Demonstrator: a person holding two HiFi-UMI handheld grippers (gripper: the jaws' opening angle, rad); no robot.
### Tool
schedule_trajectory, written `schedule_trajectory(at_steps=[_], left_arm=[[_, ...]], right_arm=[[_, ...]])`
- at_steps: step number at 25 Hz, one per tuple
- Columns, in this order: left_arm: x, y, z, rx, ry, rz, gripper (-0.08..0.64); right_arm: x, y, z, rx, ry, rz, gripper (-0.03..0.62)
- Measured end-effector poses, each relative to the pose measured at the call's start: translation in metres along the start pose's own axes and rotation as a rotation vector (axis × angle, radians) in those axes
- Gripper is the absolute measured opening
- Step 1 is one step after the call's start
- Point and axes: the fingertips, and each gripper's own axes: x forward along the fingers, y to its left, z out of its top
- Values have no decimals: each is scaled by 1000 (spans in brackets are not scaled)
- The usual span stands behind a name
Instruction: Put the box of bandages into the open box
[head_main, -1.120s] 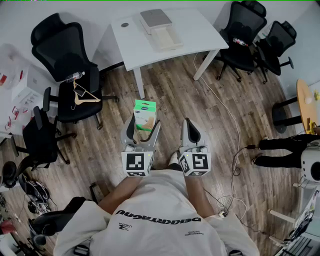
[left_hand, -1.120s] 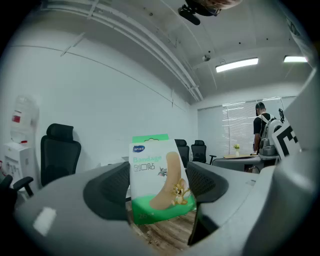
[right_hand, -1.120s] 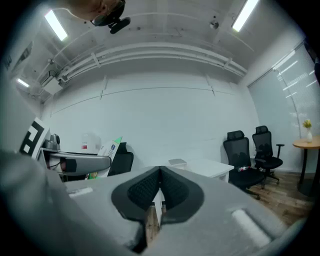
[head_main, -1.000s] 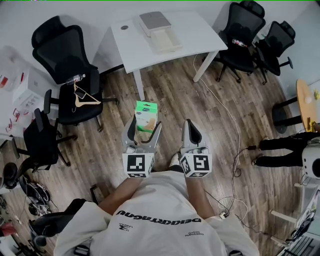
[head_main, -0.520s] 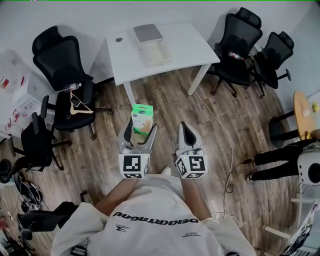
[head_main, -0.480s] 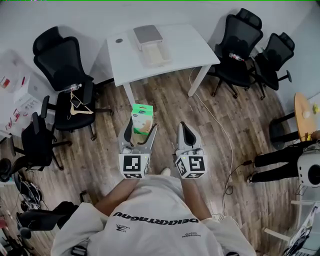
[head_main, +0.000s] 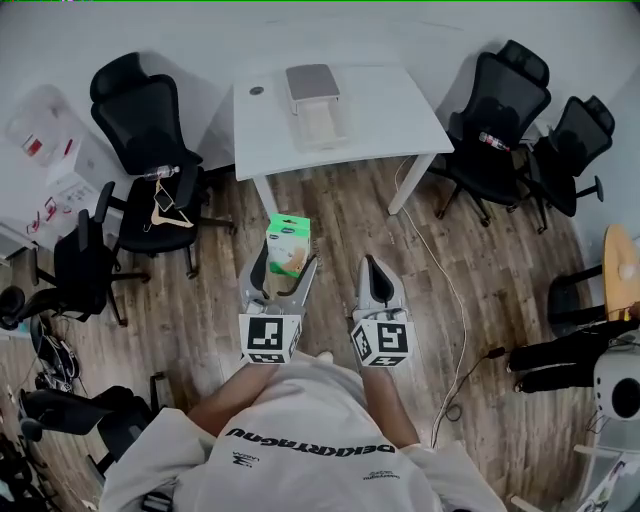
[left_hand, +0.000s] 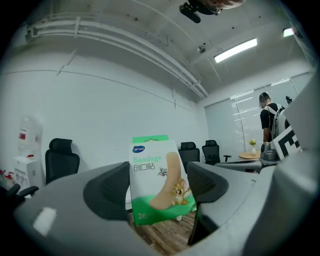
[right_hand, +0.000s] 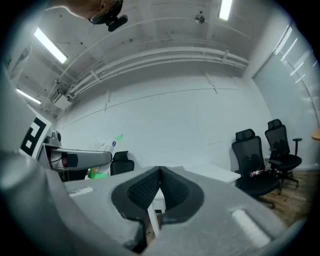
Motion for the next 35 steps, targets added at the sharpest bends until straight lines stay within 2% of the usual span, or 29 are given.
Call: schedule_trajectory(at_steps=[6,15,24,28,35], left_arm=[[19,-3,-1,-31,7,5,367],[71,23,-17,-75,17,12,367],[174,73,-21,-90,26,0,367],[216,97,-17,-91,33,-9,365],[274,134,-10,-100,33,-28,365]], right_arm=[[17,-11,-2,2,5,17,-3],[79,-21,-12,-26,34,44,-2],[189,-42,-21,-18,59,47,-3],[239,-49,-18,10,69,43,-3],[306,-57,-7,-13,76,24,-2]])
